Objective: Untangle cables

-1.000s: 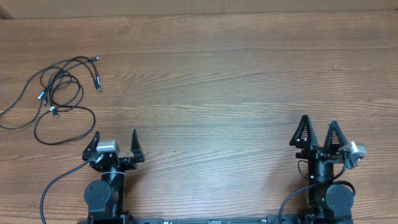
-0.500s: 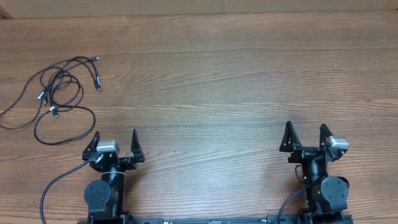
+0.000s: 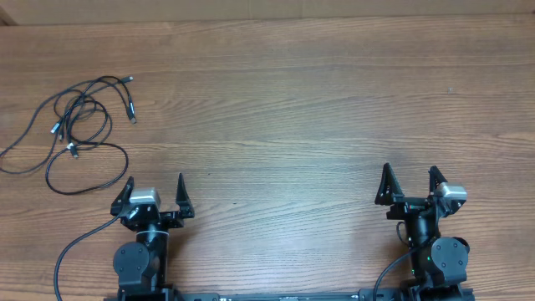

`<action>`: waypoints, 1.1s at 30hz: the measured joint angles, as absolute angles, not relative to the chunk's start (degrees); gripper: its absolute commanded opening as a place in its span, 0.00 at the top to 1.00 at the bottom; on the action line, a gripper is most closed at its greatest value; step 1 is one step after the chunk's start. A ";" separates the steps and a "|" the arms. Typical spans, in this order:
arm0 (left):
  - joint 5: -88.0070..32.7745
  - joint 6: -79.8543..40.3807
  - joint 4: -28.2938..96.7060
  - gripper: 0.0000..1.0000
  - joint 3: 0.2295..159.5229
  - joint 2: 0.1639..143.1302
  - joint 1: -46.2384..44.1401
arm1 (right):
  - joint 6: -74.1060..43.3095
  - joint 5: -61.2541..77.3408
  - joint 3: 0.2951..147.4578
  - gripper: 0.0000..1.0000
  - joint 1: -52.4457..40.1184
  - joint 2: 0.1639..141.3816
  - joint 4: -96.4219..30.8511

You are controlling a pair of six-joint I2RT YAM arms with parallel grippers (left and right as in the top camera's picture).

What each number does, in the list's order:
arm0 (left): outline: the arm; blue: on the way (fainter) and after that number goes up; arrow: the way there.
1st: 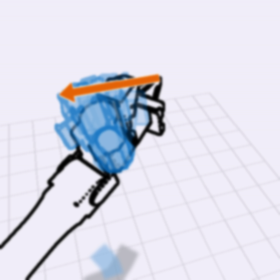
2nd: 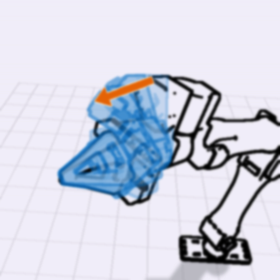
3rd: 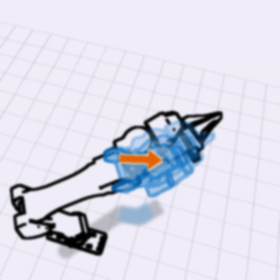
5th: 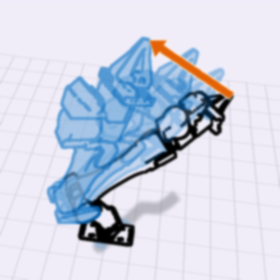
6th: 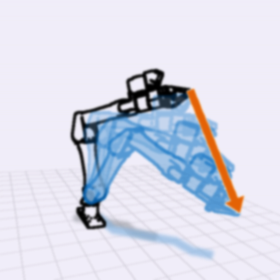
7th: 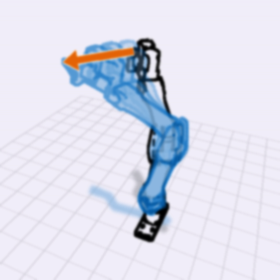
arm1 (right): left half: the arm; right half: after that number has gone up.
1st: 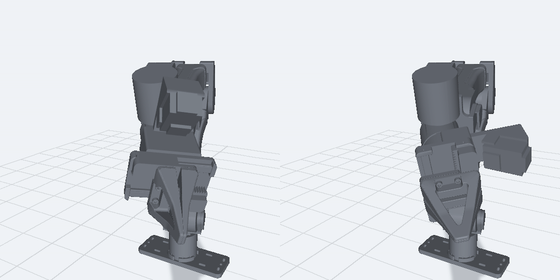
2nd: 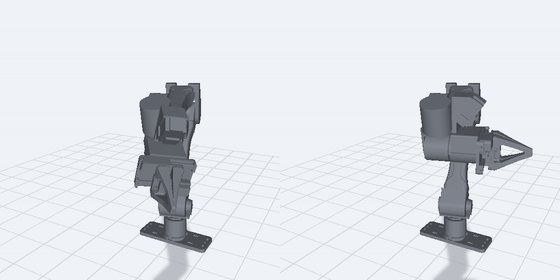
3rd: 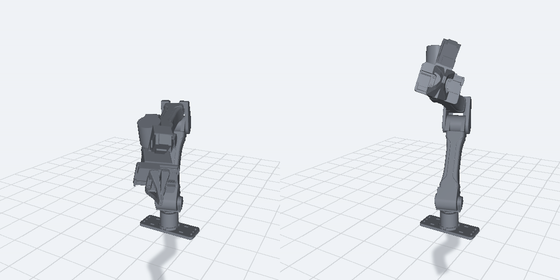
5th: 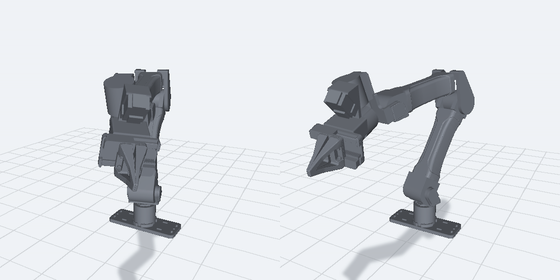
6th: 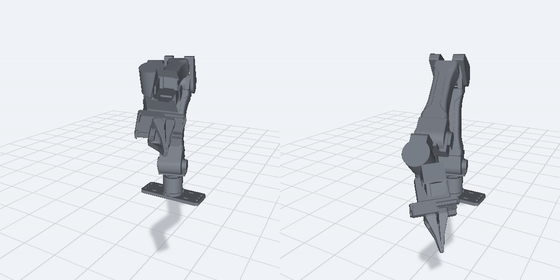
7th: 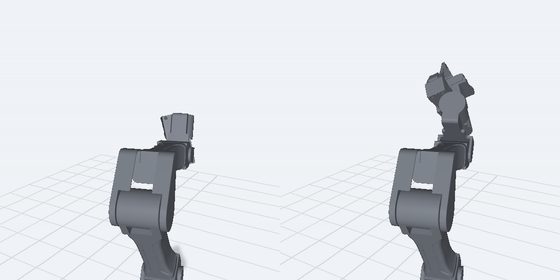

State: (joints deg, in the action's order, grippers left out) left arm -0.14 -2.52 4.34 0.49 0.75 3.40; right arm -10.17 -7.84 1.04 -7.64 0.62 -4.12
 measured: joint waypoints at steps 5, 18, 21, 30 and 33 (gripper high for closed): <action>-0.16 -2.52 4.34 0.00 0.49 0.73 3.40 | -9.43 -7.66 1.04 0.00 -5.91 0.62 -4.19; -0.16 -2.52 4.34 0.00 0.49 0.73 3.40 | -8.97 -7.68 1.04 0.00 -4.97 0.62 -4.19; -0.16 -2.52 4.34 0.01 0.49 0.75 3.40 | -8.97 -7.68 1.04 0.00 -4.97 0.62 -4.19; -0.16 -2.52 4.34 0.00 0.49 0.75 3.40 | -8.97 -7.70 1.04 0.00 -4.97 0.62 -4.19; -0.16 -2.52 4.34 0.00 0.49 0.75 3.40 | -8.99 -7.68 1.04 0.00 -4.97 0.62 -4.21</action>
